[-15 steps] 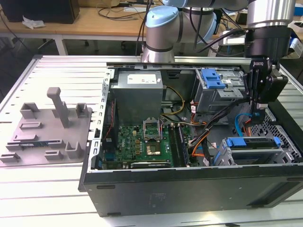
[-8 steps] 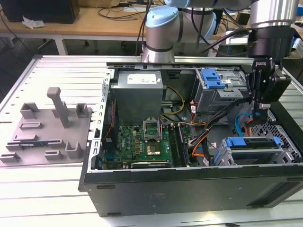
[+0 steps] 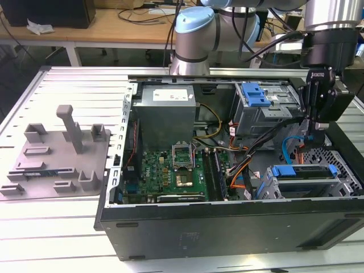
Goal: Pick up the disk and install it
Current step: 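Insert the first disk wire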
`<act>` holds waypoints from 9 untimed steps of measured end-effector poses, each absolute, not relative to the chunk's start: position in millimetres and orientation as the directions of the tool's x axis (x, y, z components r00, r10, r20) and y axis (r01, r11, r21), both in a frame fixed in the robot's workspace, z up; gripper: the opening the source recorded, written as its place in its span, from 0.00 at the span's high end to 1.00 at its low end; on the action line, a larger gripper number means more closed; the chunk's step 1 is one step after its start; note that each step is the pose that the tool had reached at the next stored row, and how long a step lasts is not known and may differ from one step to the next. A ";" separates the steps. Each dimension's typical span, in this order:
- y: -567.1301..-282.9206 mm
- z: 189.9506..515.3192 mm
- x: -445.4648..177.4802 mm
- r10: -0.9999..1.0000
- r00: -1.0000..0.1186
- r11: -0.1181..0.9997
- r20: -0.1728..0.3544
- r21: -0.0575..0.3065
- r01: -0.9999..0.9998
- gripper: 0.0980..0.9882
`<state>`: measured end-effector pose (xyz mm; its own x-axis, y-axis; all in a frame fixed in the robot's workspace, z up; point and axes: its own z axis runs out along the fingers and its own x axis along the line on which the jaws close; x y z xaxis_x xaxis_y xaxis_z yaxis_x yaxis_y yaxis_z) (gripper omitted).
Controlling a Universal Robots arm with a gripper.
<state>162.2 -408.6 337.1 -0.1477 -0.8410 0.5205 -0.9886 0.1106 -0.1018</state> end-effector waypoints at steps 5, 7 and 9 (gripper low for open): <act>-415.4 340.2 162.1 -0.856 -0.148 0.114 0.495 -0.098 -0.989 0.93; -419.2 342.2 162.0 -0.863 -0.148 0.115 0.483 -0.097 -0.989 0.93; -422.2 344.6 161.9 -0.870 -0.148 0.116 0.470 -0.095 -0.989 0.93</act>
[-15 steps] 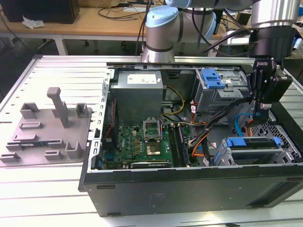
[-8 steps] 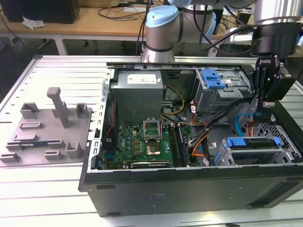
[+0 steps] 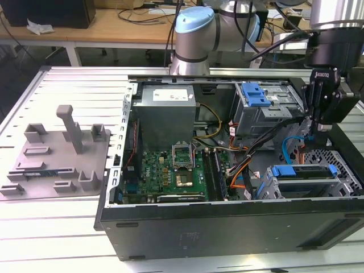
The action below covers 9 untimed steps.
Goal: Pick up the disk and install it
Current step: 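Insert the first disk wire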
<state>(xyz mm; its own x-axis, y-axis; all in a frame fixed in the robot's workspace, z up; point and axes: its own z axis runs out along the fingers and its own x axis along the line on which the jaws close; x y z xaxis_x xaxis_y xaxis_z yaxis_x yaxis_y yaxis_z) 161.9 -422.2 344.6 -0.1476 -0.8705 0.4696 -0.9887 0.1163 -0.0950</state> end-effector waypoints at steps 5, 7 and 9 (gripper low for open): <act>-427.3 352.7 161.2 -0.897 -0.144 0.118 0.417 -0.088 -0.989 0.93; -429.5 355.3 160.8 -0.908 -0.143 0.119 0.393 -0.085 -0.989 0.93; -432.2 356.1 160.6 -0.916 -0.142 0.119 0.375 -0.083 -0.989 0.93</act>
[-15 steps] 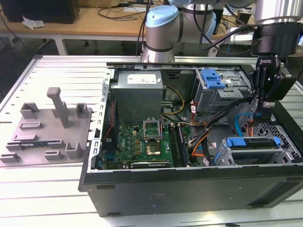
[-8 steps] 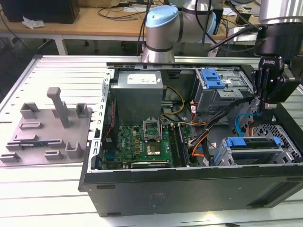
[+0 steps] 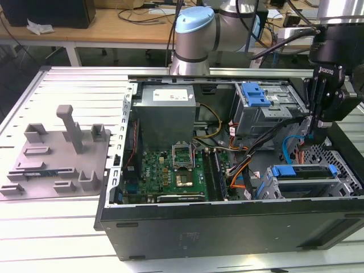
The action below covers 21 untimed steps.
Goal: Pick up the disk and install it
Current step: 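Insert the first disk wire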
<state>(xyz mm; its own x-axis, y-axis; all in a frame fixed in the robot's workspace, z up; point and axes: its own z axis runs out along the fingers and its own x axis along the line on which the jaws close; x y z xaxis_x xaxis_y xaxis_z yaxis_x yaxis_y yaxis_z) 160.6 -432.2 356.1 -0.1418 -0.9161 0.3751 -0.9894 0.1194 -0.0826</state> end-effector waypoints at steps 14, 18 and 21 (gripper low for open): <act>-466.6 356.2 159.6 -0.946 -0.123 0.106 0.300 -0.072 -0.992 0.93; -470.7 356.1 159.5 -0.955 -0.117 0.102 0.274 -0.067 -0.992 0.93; -474.0 356.2 159.5 -0.960 -0.115 0.102 0.257 -0.064 -0.993 0.93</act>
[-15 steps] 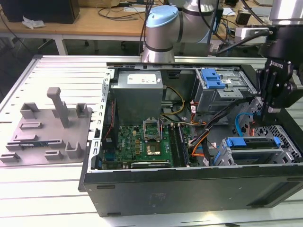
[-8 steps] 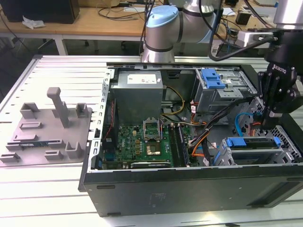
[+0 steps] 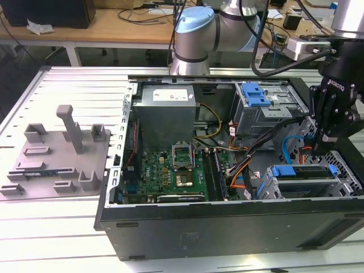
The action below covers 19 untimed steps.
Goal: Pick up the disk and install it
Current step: 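Insert the first disk wire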
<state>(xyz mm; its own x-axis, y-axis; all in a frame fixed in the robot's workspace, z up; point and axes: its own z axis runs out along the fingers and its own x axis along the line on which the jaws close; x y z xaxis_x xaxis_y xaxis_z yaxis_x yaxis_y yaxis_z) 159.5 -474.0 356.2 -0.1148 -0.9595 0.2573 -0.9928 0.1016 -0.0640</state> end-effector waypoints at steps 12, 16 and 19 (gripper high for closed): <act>-490.9 355.9 159.6 -0.971 -0.112 0.105 0.210 -0.048 -0.993 0.93; -491.7 355.6 160.2 -0.971 -0.105 0.105 0.213 -0.013 -0.994 0.93; -493.0 355.5 160.3 -0.972 -0.105 0.105 0.209 -0.013 -0.994 0.93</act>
<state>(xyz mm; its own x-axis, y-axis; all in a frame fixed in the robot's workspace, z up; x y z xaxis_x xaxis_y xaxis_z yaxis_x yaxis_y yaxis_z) 160.3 -493.0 355.5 -0.1049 -0.9724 0.2087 -0.9944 0.1045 -0.0127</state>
